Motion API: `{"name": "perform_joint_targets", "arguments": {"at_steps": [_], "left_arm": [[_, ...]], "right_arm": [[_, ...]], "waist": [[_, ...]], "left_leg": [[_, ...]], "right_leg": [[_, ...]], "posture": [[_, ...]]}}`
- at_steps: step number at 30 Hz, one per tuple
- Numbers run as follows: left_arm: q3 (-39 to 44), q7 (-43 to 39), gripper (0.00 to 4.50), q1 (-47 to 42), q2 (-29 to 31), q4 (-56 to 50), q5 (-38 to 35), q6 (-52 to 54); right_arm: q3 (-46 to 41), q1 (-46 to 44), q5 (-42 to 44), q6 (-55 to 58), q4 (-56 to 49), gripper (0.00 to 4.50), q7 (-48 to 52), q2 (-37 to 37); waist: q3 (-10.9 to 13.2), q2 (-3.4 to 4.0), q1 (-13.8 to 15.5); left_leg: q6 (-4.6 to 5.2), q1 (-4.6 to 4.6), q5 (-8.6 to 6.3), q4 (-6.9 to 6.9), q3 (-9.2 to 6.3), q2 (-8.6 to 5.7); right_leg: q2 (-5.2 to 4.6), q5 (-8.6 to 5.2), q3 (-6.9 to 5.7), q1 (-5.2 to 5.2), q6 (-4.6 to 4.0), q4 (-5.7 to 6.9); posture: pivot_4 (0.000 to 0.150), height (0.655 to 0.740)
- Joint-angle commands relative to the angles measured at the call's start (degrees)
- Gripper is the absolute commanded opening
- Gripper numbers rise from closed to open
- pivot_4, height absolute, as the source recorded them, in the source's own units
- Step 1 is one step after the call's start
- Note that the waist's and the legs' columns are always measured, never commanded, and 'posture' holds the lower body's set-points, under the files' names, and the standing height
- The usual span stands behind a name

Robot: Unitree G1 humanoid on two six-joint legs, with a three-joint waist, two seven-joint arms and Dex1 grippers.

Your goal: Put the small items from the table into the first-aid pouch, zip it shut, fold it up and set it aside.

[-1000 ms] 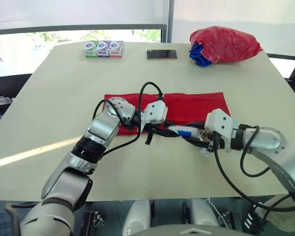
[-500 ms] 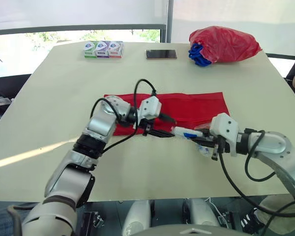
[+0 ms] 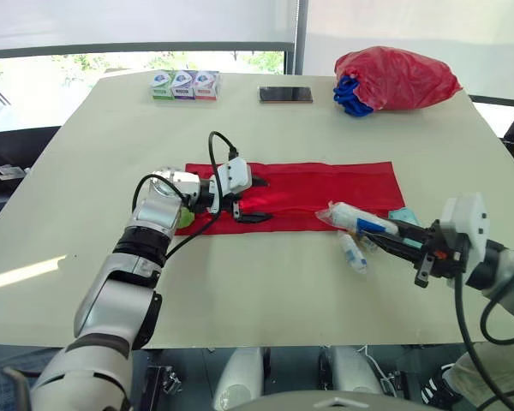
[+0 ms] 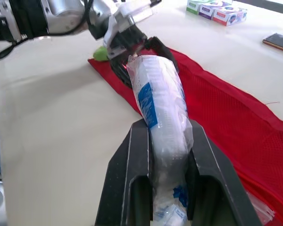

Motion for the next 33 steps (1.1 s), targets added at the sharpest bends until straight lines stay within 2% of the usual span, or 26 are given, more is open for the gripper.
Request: {"name": "perform_joint_targets", "arguments": {"at_steps": [1, 2, 5, 7, 8, 9, 10, 11, 13, 14, 15, 25, 28, 33], "left_arm": [[0.7, 1.8, 4.34, -2.2, -1.8, 1.2, 1.2, -1.9], [0.6, 2.4, 4.34, -2.4, -2.4, 1.9, 1.7, -2.1], [0.6, 3.9, 3.69, -3.0, -3.9, 4.2, 3.1, -3.3], [0.5, 5.1, 2.89, -3.6, -5.0, 5.8, 3.9, -3.8], [0.3, 5.6, 2.34, -3.9, -5.4, 6.7, 4.5, -4.3], [0.1, 5.9, 2.34, -4.1, -5.7, 7.3, 4.9, -4.6], [-0.1, 6.1, 1.75, -4.2, -6.0, 8.0, 5.5, -5.2], [-0.1, 6.1, 1.49, -4.4, -6.4, 8.6, 5.7, -5.4], [-0.1, 6.1, 0.42, -4.7, -7.3, 9.4, 6.2, -5.9], [-0.1, 5.9, 0.15, -4.7, -7.6, 9.6, 6.2, -6.0], [0.2, 5.3, 0.02, -4.6, -7.9, 9.5, 5.8, -5.9], [4.3, 0.9, 0.02, -4.0, -8.7, 5.3, 0.5, -0.9], [6.2, -1.8, 0.02, -3.4, -8.9, 1.5, -3.2, 3.0], [6.2, -3.2, 0.02, -1.3, -8.5, -3.7, -4.9, 5.6]], "right_arm": [[-3.8, 1.9, 1.5, -0.1, -2.5, 0.22, -1.1, -1.1], [-4.1, 2.4, 0.9, -0.1, -2.5, 0.22, -1.6, -1.4], [-3.8, 3.0, -0.5, -0.3, -2.4, 0.22, -2.8, -2.0], [-3.3, 3.4, -0.7, -0.5, -2.7, 0.22, -3.2, -1.9], [-3.1, 3.5, -0.8, -0.5, -2.8, 0.22, -3.5, -1.9], [-2.9, 3.5, -0.8, -0.5, -2.9, 0.22, -3.6, -1.9], [-2.8, 3.5, -0.8, -0.5, -2.9, 0.22, -3.8, -1.9], [-2.8, 3.3, -0.8, -0.4, -2.9, 0.22, -3.9, -1.9], [-2.7, 3.1, -0.9, -0.4, -2.7, 0.22, -4.0, -2.1], [-2.6, 2.9, -1.0, -0.3, -2.6, 0.22, -4.1, -2.2], [-2.4, 2.8, -1.1, 0.0, -2.4, 0.22, -4.3, -2.5], [5.8, -0.1, -1.4, 7.0, -1.7, 0.22, -9.8, -2.4], [11.1, -3.2, -1.6, 11.0, 0.8, 0.22, -16.1, 2.6], [18.8, -11.6, -3.3, 16.6, 6.6, 0.22, -24.1, 11.9]], "waist": [[0.0, -0.01, -0.1], [0.0, -0.02, -0.2], [0.0, -0.01, -0.4], [0.0, -0.01, -0.4], [0.0, -0.01, -0.4], [0.0, -0.02, -0.3], [0.0, -0.02, -0.3], [0.0, -0.02, -0.3], [0.0, -0.02, -0.3], [0.0, -0.02, -0.2], [0.0, -0.02, -0.2], [0.0, -0.02, -0.2], [0.0, -0.04, -0.3], [0.0, -0.02, -0.6]], "left_leg": [[0.0, 0.0, 0.0, 0.01, 0.01, -0.01], [0.0, 0.0, 0.0, 0.01, 0.02, -0.04], [0.0, 0.02, 0.0, 0.01, 0.02, -0.04], [0.0, 0.02, 0.0, 0.01, 0.02, -0.04], [0.0, 0.02, 0.0, 0.01, 0.02, -0.04], [0.0, 0.02, 0.0, 0.01, 0.02, -0.04], [0.0, 0.02, 0.0, 0.01, 0.02, -0.04], [0.0, 0.02, 0.0, 0.01, 0.02, -0.05], [0.0, 0.01, 0.0, 0.01, 0.02, -0.06], [0.0, 0.01, 0.0, 0.01, 0.02, -0.06], [0.0, 0.01, 0.0, 0.01, 0.02, -0.06], [0.0, 0.01, 0.0, 0.01, 0.01, -0.06], [0.0, 0.01, 0.0, 0.01, 0.0, -0.04], [-0.01, 0.01, 0.01, 0.01, 0.02, -0.04]], "right_leg": [[0.0, 0.0, 0.01, 0.0, 0.0, 0.0], [0.0, 0.01, 0.01, 0.0, 0.01, 0.0], [0.03, 0.01, 0.01, -0.01, 0.01, 0.03], [0.04, 0.01, 0.02, -0.02, 0.01, 0.03], [0.04, 0.01, 0.02, -0.01, 0.01, 0.03], [0.04, 0.01, 0.02, -0.01, 0.01, 0.03], [0.04, 0.01, 0.02, -0.01, 0.01, 0.02], [0.03, 0.01, 0.02, -0.01, 0.02, 0.02], [0.02, 0.01, 0.02, -0.01, 0.02, 0.02], [0.02, 0.01, 0.02, -0.01, 0.02, 0.02], [0.02, 0.01, 0.01, -0.01, 0.02, 0.02], [0.02, 0.01, 0.01, -0.01, 0.02, 0.02], [0.02, 0.01, 0.0, -0.01, 0.02, 0.02], [0.03, 0.01, 0.02, -0.04, 0.01, 0.04]], "posture": [[0.15, 0.74], [0.15, 0.74], [0.15, 0.74], [0.15, 0.74], [0.15, 0.74], [0.15, 0.74], [0.15, 0.74], [0.15, 0.74], [0.15, 0.74], [0.15, 0.74], [0.15, 0.74], [0.15, 0.74], [0.15, 0.74], [0.15, 0.74]]}}
